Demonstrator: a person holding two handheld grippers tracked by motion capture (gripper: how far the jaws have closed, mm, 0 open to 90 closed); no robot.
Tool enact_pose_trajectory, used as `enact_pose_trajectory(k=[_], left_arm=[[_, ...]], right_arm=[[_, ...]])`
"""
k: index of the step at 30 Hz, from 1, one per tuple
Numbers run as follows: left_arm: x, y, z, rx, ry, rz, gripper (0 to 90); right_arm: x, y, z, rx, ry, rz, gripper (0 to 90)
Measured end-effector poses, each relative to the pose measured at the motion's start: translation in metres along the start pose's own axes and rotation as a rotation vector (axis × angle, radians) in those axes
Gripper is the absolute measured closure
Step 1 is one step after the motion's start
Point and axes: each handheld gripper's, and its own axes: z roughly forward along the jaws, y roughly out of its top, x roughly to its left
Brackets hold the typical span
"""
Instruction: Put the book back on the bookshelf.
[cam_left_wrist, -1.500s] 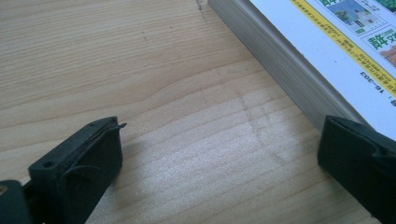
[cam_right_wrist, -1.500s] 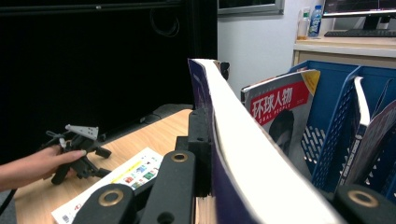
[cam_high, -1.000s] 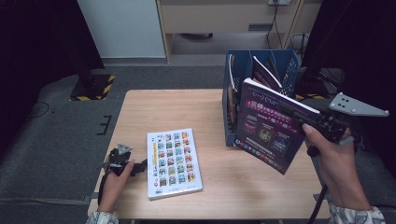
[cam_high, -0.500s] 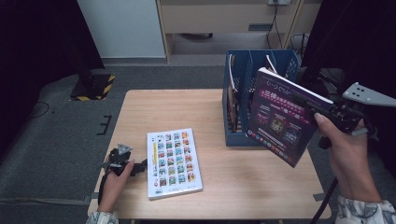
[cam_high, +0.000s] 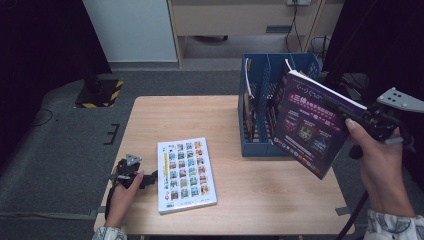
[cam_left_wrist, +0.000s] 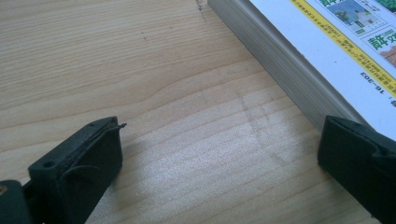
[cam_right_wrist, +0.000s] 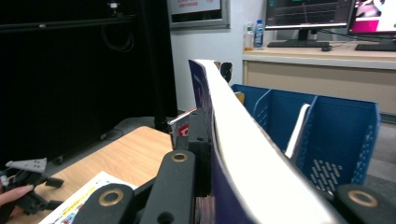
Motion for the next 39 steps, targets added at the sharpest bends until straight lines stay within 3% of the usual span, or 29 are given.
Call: enact_pose_trajectory(k=[9, 27, 39], left_arm=[[0.0, 0.0, 0.0, 0.0, 0.0, 0.0, 0.0], [0.0, 0.0, 0.0, 0.0, -0.002, 0.002, 0.0], [0.001, 0.0, 0.0, 0.0, -0.003, 0.003, 0.0]], right_arm=[[-0.001, 0.007, 0.016, 0.002, -0.039, 0.005, 82.5], [-0.001, 0.006, 0.075, 0.004, -0.167, 0.021, 82.5], [-0.009, 0.002, 0.087, 0.006, -0.219, 0.047, 82.5]])
